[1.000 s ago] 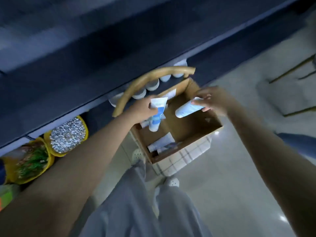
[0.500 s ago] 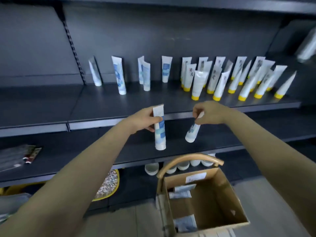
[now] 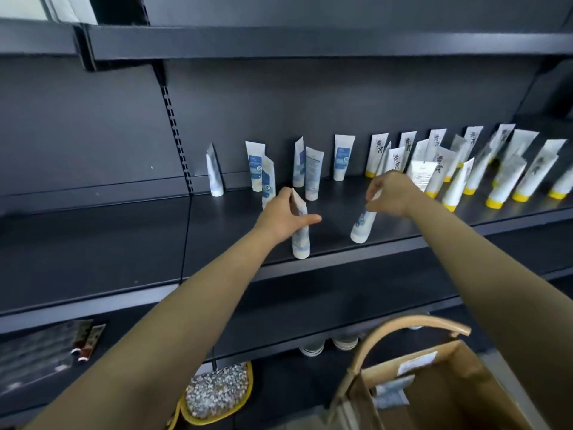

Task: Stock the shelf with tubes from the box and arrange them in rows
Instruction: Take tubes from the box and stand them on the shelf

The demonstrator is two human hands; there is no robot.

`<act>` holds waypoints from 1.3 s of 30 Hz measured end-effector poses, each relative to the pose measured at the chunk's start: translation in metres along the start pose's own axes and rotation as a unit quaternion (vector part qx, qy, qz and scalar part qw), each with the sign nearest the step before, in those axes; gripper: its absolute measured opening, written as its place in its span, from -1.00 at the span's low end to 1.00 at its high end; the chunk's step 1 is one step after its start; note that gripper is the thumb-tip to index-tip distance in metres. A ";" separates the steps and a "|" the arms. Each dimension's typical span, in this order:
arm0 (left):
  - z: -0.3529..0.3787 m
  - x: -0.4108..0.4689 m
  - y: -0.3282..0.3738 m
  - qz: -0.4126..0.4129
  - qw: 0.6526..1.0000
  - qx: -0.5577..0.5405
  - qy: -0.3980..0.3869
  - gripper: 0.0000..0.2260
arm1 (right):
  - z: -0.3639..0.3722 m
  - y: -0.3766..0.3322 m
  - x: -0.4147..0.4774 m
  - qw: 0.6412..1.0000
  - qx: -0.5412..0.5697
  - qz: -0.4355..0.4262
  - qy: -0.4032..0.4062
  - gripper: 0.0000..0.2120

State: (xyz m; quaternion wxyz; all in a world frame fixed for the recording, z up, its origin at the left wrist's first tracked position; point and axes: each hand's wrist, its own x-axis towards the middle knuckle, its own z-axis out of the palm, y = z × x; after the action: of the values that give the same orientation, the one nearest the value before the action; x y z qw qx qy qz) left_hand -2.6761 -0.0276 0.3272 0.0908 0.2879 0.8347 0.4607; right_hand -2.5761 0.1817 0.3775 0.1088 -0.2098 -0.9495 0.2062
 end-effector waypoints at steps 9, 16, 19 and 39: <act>0.017 0.054 -0.005 0.032 0.999 0.016 0.040 -0.55 | 0.020 0.015 0.062 0.998 -0.038 -0.048 0.027 -0.77; 0.026 0.107 -0.003 0.006 0.999 0.012 0.037 -0.54 | 0.013 0.031 0.129 0.998 -0.027 -0.061 0.004 -0.60; 0.032 0.125 -0.005 0.004 0.998 0.005 0.060 -0.58 | 0.013 0.038 0.157 0.998 -0.020 -0.062 -0.002 -0.52; 0.079 0.153 -0.017 -0.035 0.996 0.070 -0.037 -0.35 | -0.002 0.072 0.240 0.990 -0.040 -0.114 -0.071 -0.53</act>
State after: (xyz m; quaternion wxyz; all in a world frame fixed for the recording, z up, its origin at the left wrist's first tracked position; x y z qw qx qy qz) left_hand -2.7755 0.1085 0.2870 0.1176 0.2815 0.8702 0.3868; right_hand -2.7631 0.3484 0.3763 0.0554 -0.0896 -0.9800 0.1689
